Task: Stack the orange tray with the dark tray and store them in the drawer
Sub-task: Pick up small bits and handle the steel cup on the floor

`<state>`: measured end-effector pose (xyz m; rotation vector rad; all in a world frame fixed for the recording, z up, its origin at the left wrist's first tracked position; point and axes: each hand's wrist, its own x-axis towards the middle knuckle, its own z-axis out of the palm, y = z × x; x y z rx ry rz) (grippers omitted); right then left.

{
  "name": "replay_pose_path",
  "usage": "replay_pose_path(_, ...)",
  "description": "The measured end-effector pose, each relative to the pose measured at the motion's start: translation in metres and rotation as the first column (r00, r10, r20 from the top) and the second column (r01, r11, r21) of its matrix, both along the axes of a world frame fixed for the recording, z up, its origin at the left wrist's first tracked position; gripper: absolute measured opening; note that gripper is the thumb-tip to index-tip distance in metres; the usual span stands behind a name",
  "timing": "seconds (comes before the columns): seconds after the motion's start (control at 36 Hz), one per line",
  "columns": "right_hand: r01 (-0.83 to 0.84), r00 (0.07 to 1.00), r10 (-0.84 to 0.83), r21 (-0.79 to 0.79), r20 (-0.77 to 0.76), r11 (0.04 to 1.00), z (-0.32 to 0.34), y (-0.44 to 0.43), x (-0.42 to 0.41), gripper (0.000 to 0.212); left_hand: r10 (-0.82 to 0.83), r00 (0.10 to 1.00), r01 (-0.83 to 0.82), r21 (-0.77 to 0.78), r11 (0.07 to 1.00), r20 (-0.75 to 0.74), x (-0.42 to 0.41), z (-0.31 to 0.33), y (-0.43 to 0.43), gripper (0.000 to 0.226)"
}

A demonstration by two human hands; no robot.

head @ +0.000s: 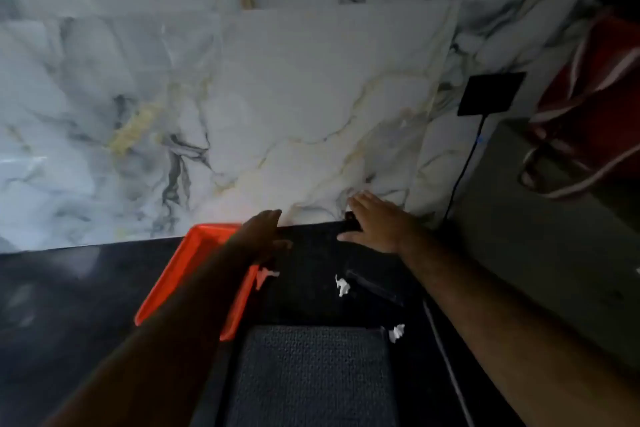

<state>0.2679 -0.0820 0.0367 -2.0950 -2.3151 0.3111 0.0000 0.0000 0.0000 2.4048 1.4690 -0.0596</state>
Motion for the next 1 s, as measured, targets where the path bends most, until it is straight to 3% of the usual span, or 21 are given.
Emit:
replay_pose_path(0.06, -0.009, 1.000, 0.008, -0.072, -0.010, 0.997, -0.033, 0.003, -0.008, 0.093, -0.054, 0.998, 0.052, -0.059, 0.997, -0.038, 0.003, -0.033, 0.000, 0.076)
replay_pose_path(0.14, 0.052, 0.998, -0.060, -0.194, -0.035, 0.980, -0.093, -0.001, -0.022, 0.081, -0.015, 0.990, -0.004, -0.141, 0.990, -0.137, 0.007, -0.087, -0.005, 0.063)
replay_pose_path(0.22, 0.099, 0.992, -0.119, -0.288, -0.051, 0.952, -0.137, -0.003, -0.035, 0.065, 0.054, 0.973, -0.084, -0.125, 0.989, -0.223, 0.010, -0.129, -0.009, 0.047)
replay_pose_path(0.31, 0.106, 0.992, -0.125, -0.356, -0.031, 0.928, -0.168, -0.005, -0.045, 0.057, 0.132, 0.940, -0.180, -0.130, 0.975, -0.316, 0.014, -0.159, -0.013, 0.049)
replay_pose_path(0.44, 0.082, 0.997, -0.071, -0.359, 0.043, 0.930, -0.195, -0.004, -0.061, 0.039, 0.155, 0.888, -0.200, -0.060, 0.978, -0.432, 0.018, -0.190, -0.009, 0.042)
replay_pose_path(0.56, 0.076, 0.995, -0.050, -0.330, 0.085, 0.941, -0.203, -0.004, -0.069, 0.028, 0.158, 0.928, -0.177, -0.028, 0.984, -0.336, 0.019, -0.193, -0.004, 0.034)
replay_pose_path(0.69, 0.121, 0.993, -0.120, -0.270, 0.023, 0.955, -0.203, -0.016, -0.064, 0.025, 0.132, 0.977, -0.149, -0.091, 0.985, -0.166, 0.019, -0.183, 0.004, 0.024)
replay_pose_path(0.89, 0.366, 0.901, -0.377, -0.092, -0.213, 0.926, -0.176, -0.068, -0.025, 0.024, -0.049, 0.997, 0.058, -0.148, 0.987, 0.064, 0.053, -0.160, -0.022, 0.022)
replay_pose_path(1.0, 0.495, 0.831, -0.498, -0.078, -0.248, 0.865, -0.167, -0.124, 0.011, 0.023, -0.086, 0.981, 0.120, -0.192, 0.974, 0.175, 0.090, -0.146, -0.057, 0.038)
